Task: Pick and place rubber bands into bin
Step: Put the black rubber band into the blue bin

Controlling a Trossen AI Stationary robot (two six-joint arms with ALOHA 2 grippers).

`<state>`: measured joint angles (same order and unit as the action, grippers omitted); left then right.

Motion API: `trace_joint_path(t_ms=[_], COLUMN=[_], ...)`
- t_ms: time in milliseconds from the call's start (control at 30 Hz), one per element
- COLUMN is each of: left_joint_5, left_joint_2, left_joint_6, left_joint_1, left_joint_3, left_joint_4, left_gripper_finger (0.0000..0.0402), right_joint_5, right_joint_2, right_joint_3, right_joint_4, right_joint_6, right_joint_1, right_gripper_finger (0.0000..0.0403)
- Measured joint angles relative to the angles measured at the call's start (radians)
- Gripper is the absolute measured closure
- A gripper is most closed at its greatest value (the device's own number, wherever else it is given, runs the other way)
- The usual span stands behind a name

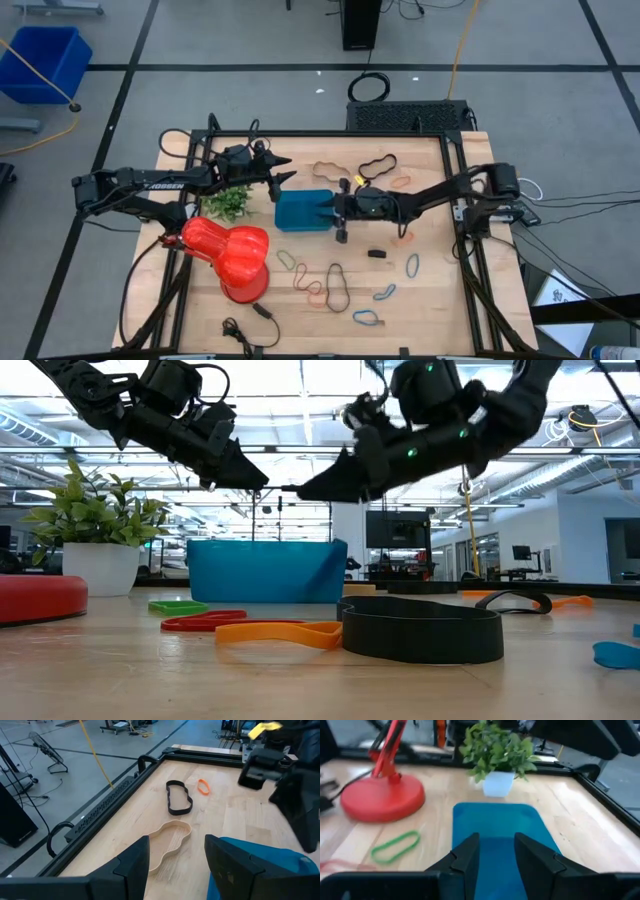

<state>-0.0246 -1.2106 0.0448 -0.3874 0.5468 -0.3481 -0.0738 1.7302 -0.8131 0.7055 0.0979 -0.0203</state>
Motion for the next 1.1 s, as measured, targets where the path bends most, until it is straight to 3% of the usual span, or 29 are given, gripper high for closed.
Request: trace_joint_path(t_ms=[233,400,567,867,1100], left_joint_5=[0.000,0.000,0.000,0.000,0.000], left_joint_2=[0.000,0.000,0.000,0.000,0.000], left_joint_6=[-0.001,-0.001,-0.001,-0.001,-0.001], left_joint_1=[0.000,0.000,0.000,0.000,0.000], left_joint_3=[0.000,0.000,0.000,0.000,0.000], left_joint_4=[0.000,0.000,0.000,0.001,0.002], left_gripper_finger=[0.0206,0.0206,0.0206,0.0206,0.0206], right_joint_5=[-0.001,0.010,0.079,0.079,0.079], right_joint_2=[-0.158,-0.249,-0.288,-0.272,-0.273], right_joint_3=[0.000,0.000,0.000,0.086,0.119], right_joint_4=[-0.365,-0.631,-0.880,-0.946,-0.942], right_joint_6=[0.064,-0.067,-0.058,-0.094,-0.219], right_joint_1=[0.024,0.024,0.046,0.147,0.187], right_gripper_finger=[0.0288,0.0289,0.0289,0.0289,0.0289])
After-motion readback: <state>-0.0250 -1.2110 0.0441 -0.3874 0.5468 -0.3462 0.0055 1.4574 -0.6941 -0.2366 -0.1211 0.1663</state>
